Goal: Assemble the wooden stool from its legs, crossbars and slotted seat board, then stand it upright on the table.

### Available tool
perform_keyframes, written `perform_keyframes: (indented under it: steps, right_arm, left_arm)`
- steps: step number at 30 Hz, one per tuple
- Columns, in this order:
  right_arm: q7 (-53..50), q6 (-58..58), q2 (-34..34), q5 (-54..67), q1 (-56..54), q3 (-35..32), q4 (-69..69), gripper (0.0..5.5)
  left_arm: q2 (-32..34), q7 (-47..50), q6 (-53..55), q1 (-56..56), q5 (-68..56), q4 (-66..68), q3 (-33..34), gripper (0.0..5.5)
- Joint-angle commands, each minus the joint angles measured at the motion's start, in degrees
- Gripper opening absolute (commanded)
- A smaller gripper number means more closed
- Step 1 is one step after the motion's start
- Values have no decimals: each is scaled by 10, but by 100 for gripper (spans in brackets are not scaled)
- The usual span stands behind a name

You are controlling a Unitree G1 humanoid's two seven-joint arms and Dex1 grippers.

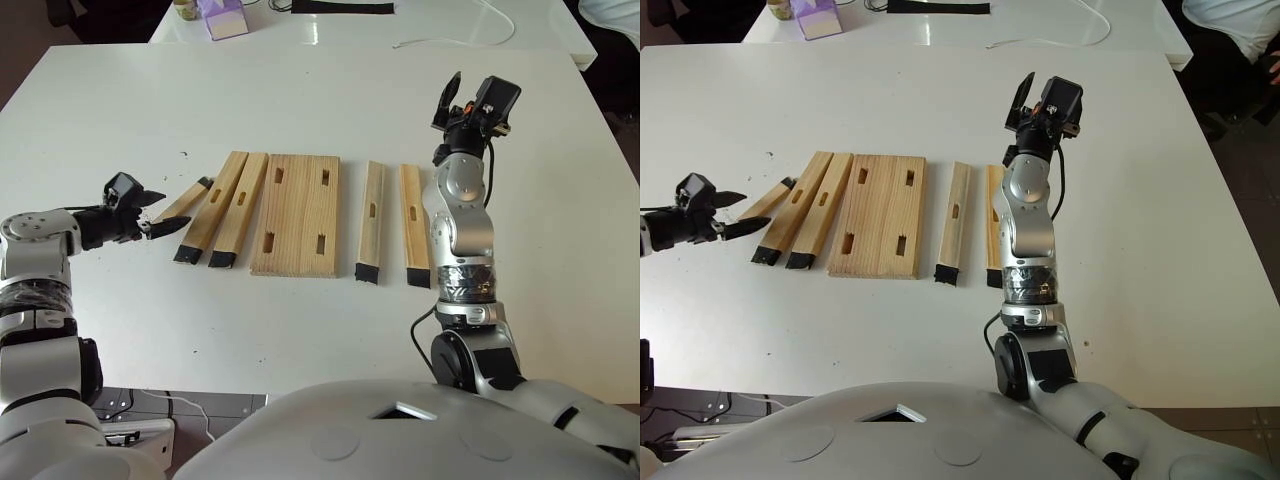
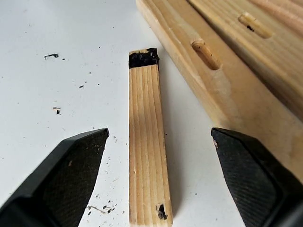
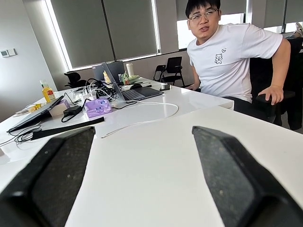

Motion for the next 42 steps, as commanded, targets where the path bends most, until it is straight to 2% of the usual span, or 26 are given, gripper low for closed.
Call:
perform_keyframes:
  steps: [1,7,14,24,29,33,35,38,42]
  right_arm:
    - [-1,-1,-1,-8,2,-2,-4,381]
    - [0,1,1,-10,5,-2,-5,381]
    - [1,3,-4,-13,3,-4,-6,381]
    - [-5,-2,-1,-12,-1,-7,0,381]
    - [0,-4,-8,-10,-6,-9,4,381]
    - [5,-1,-15,-8,-4,-11,4,381]
    - [13,-1,-24,-8,-8,-12,8,381]
    - [35,1,-42,7,-35,-24,25,381]
    - [85,11,-49,68,-91,-55,62,381]
  left_arm:
    - [6,1,-14,-25,7,32,-1,403]
    - [9,-14,-20,-17,16,51,-10,403]
    - [11,-15,-34,-6,26,72,-20,304]
    - [14,-36,2,-32,31,92,-31,131]
    - [8,-30,26,-27,36,96,-44,130]
    - [3,-12,21,-7,16,79,-26,130]
    - [-14,7,41,-14,-42,24,24,130]
    - [-53,64,133,-19,-165,-163,116,130]
    - [-117,155,212,-31,-275,-354,167,130]
